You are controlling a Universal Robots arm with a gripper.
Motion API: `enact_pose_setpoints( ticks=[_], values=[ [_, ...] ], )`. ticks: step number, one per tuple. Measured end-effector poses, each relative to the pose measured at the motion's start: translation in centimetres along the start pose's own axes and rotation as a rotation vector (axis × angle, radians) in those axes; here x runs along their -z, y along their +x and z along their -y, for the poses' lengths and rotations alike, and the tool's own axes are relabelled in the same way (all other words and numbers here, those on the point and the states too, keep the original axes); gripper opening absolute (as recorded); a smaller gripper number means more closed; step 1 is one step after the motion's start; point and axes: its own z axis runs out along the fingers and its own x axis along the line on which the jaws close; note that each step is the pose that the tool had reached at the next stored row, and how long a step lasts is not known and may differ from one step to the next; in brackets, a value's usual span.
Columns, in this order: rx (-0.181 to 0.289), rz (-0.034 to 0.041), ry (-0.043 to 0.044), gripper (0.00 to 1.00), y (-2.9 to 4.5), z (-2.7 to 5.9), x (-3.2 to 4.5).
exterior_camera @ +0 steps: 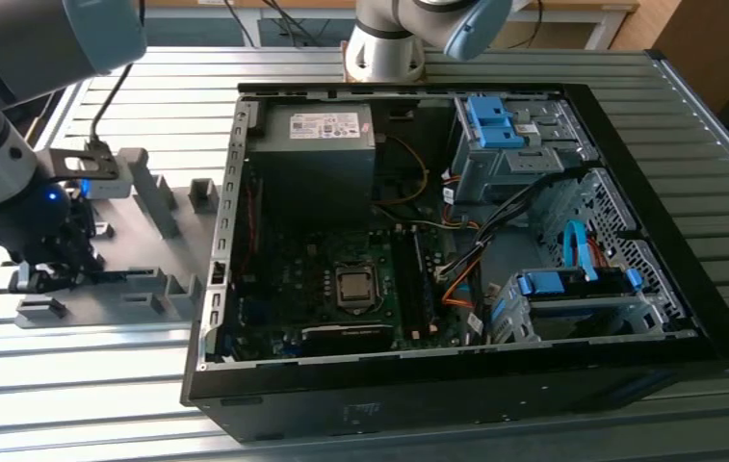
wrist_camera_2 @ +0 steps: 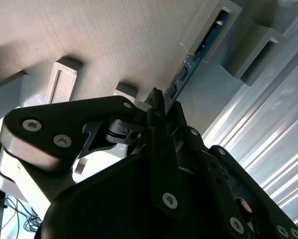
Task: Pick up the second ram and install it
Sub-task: 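Pick up the second ram and move it above second insertion slot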
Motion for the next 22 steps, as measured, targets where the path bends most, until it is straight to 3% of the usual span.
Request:
enact_pose_setpoints(
  ticks=[22],
  values=[
    [0.000,0.0001,0.0008,0.24,0.01,0.00,-0.38]
  ],
)
